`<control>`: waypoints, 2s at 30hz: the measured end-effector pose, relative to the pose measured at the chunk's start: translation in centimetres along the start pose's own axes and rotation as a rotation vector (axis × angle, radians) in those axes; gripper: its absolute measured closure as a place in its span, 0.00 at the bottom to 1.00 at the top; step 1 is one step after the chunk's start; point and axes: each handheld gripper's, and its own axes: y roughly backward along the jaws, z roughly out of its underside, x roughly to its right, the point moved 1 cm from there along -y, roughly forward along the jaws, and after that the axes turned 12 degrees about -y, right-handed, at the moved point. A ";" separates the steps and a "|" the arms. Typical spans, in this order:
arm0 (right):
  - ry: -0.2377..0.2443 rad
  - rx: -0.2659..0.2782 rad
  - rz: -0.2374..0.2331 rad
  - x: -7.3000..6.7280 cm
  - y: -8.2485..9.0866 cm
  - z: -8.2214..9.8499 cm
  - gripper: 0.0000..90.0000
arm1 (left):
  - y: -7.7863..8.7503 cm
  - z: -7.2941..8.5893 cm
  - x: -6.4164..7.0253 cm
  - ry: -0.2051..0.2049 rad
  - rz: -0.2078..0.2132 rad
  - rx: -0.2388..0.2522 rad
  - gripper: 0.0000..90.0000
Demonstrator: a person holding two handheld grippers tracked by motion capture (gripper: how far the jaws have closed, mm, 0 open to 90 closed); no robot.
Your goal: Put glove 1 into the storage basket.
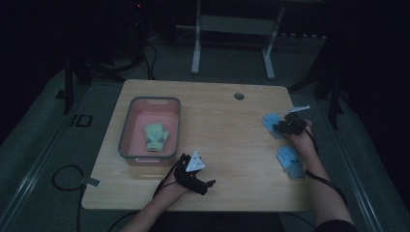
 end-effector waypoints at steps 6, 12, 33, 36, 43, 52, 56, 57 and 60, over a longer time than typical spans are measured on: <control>-0.029 -0.012 -0.007 -0.5 0.0 0.1 0.90 | -0.3 0.3 0.3 -0.006 -0.001 -0.008 0.01; -0.114 -0.010 -0.019 -1.2 1.0 -0.2 0.97 | -0.1 0.2 0.3 -0.009 -0.032 0.009 0.01; -0.160 0.138 -0.090 -13.7 9.6 1.1 0.97 | 0.7 0.2 0.2 -0.026 -0.086 0.041 0.01; -0.176 0.136 -0.114 -14.9 9.6 1.8 0.97 | 0.7 0.2 0.3 -0.032 -0.092 0.046 0.01; -0.182 0.120 -0.168 -19.0 9.0 4.1 0.97 | 0.8 0.3 0.3 -0.021 -0.093 0.051 0.01; -0.248 0.094 -0.194 -21.5 5.9 6.9 0.97 | 0.8 0.5 0.5 -0.003 -0.116 0.070 0.01; -0.276 0.095 -0.188 -21.9 5.3 7.4 0.97 | 0.8 0.6 0.5 -0.002 -0.118 0.072 0.01; -0.294 0.112 -0.174 -22.2 4.8 7.7 0.97 | 0.8 0.6 0.6 -0.004 -0.119 0.071 0.01; -0.305 0.140 -0.130 -22.3 4.6 8.0 0.97 | 0.8 0.6 0.6 -0.009 -0.115 0.067 0.01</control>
